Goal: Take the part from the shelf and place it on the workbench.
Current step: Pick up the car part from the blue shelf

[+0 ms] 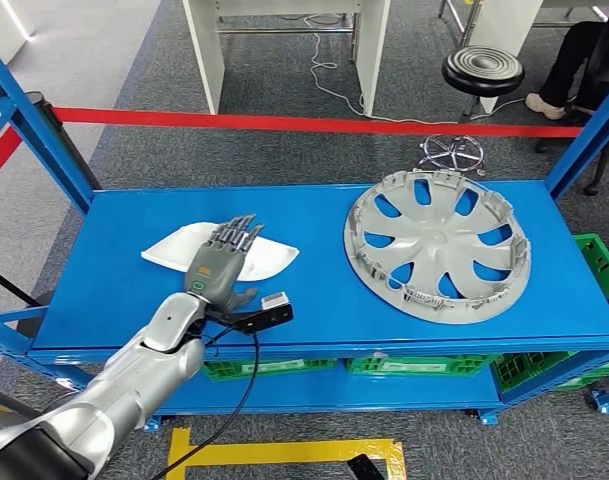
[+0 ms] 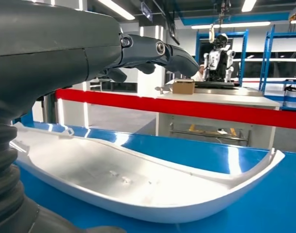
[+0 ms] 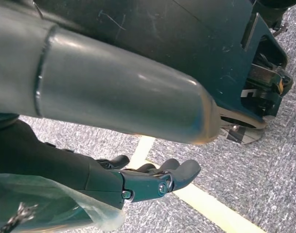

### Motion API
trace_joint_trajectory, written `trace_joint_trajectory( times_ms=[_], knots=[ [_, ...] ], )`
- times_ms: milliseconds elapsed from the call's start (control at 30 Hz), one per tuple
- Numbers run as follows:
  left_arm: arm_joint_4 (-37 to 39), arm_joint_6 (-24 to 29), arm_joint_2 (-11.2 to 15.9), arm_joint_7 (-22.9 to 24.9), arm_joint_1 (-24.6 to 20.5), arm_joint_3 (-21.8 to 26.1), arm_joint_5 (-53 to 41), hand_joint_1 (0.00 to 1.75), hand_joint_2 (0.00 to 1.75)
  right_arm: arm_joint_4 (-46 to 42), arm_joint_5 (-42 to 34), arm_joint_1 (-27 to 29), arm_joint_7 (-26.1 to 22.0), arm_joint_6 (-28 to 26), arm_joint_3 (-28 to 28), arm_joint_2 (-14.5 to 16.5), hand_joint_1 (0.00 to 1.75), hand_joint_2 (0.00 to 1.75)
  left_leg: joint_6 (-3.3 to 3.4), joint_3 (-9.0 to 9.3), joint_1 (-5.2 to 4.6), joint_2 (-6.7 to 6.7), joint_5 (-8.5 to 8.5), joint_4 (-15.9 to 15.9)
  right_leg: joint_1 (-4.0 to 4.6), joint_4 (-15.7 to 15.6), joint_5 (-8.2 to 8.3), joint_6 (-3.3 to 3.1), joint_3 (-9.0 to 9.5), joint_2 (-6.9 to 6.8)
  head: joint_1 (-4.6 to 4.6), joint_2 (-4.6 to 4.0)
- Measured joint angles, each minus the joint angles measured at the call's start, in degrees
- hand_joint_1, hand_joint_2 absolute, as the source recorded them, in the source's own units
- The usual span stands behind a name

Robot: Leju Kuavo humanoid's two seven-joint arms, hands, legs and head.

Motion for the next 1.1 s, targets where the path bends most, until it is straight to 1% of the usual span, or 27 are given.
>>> trace_joint_trajectory(
  times_ms=[133,433,600,733,767,867,900,1000,1100],
  knots=[
    [0.54,-1.57,-0.07,0.95,-0.65,-0.29,-1.21,0.0,1.75,0.0,-1.28,0.09,-0.51,0.0,-0.08,0.0,0.0,0.0,0.0,0.0,0.0,0.0,0.0,0.0,0.0,0.0,0.0,0.0,0.0,0.0,0.0,0.0],
    [1.83,-9.83,0.55,1.85,-1.51,-0.54,-1.28,0.0,1.75,0.0,-2.18,0.1,-1.54,-0.21,-0.9,0.0,0.0,0.0,0.0,0.0,0.0,0.0,0.0,0.0,0.0,0.01,0.0,0.0,0.01,0.0,0.0,0.0],
    [2.08,-16.56,0.98,1.32,-2.09,1.38,2.3,0.0,1.75,0.0,-1.97,0.06,-2.15,-0.24,-1.09,0.0,0.0,0.0,0.0,0.02,0.0,0.0,0.0,-0.01,0.0,0.01,0.0,0.0,0.04,-0.01,0.01,0.0],
    [2.14,-17.62,1.24,1.58,-2.17,2.62,2.51,0.0,1.75,0.0,-1.89,0.06,-2.39,-0.25,-1.1,0.0,0.0,0.0,0.01,0.04,0.0,0.0,0.01,0.0,0.0,0.01,0.0,0.0,0.08,-0.02,0.0,0.0],
    [2.14,-17.58,1.32,2.1,-2.17,2.75,2.11,0.14,1.75,0.0,-1.88,0.07,-2.49,-0.26,-1.11,0.0,0.0,0.0,0.01,0.05,0.0,0.0,0.01,0.0,0.0,0.01,0.0,0.0,0.09,-0.02,0.0,0.0],
    [2.18,-16.61,1.67,5.26,-2.2,2.98,0.42,1.45,1.75,0.0,-1.87,0.09,-3.03,-0.39,-1.26,0.0,0.0,0.0,0.01,0.08,0.0,0.0,0.02,0.0,0.0,0.01,0.01,0.0,0.12,-0.02,0.01,0.0],
    [2.22,-16.16,1.81,6.55,-2.2,3.04,-0.14,1.75,1.75,0.0,-1.87,0.11,-3.22,-0.46,-1.35,0.0,0.0,0.0,0.01,0.09,0.0,0.0,0.02,0.0,0.0,0.01,0.01,0.01,0.13,-0.02,0.01,0.0],
    [2.47,-15.52,2.34,9.4,-2.2,3.33,-1.62,1.75,1.75,0.0,-1.87,0.25,-3.78,-0.63,-1.6,0.0,0.0,0.0,0.01,0.09,0.0,0.0,0.04,0.0,0.01,0.01,0.04,0.02,0.12,-0.01,-0.01,0.0],
    [2.85,-15.49,2.89,10.21,-2.16,3.52,-2.18,1.75,1.75,0.0,-1.87,0.38,-3.98,-0.72,-1.85,0.0,0.0,0.0,0.02,0.08,0.01,-0.02,0.07,0.0,0.01,0.02,0.04,0.02,0.11,-0.05,-0.01,0.0]
  ],
)
